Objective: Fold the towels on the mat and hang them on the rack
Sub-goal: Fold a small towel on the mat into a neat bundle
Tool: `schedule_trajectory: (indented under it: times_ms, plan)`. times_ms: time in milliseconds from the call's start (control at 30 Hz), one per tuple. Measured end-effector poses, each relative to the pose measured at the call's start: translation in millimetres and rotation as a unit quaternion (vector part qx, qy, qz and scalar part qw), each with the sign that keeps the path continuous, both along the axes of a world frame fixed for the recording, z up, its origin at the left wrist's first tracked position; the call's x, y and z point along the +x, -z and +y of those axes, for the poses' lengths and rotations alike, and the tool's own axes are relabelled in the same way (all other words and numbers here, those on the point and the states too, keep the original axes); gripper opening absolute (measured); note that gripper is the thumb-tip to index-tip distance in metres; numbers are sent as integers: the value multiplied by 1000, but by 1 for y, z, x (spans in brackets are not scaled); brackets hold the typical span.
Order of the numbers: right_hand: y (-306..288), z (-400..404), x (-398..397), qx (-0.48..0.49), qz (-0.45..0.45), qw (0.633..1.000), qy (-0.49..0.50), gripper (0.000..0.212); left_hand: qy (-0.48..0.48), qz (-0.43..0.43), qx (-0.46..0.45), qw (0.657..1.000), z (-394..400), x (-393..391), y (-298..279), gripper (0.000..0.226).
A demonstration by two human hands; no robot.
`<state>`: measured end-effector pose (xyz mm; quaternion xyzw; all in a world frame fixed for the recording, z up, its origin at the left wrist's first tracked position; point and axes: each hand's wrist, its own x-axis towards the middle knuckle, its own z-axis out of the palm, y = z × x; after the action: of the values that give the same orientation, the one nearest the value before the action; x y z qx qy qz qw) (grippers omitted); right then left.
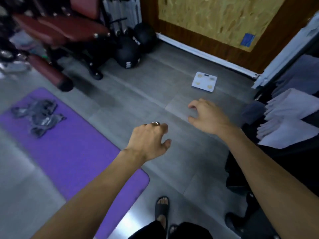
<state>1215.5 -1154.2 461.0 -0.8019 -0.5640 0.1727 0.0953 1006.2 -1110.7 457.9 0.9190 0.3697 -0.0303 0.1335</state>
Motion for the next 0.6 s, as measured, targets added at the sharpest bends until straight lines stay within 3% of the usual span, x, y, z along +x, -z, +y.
schedule_trajectory:
  times_ms: [267,600]
  plan:
    - [47,-19,-161,13,45,982,-183,38,-176,38,-24,983,-99,-165,35,36]
    - [51,-36,-409,-2,37,935,-354,41,-338,26,-23,940,-182,-388,45,34]
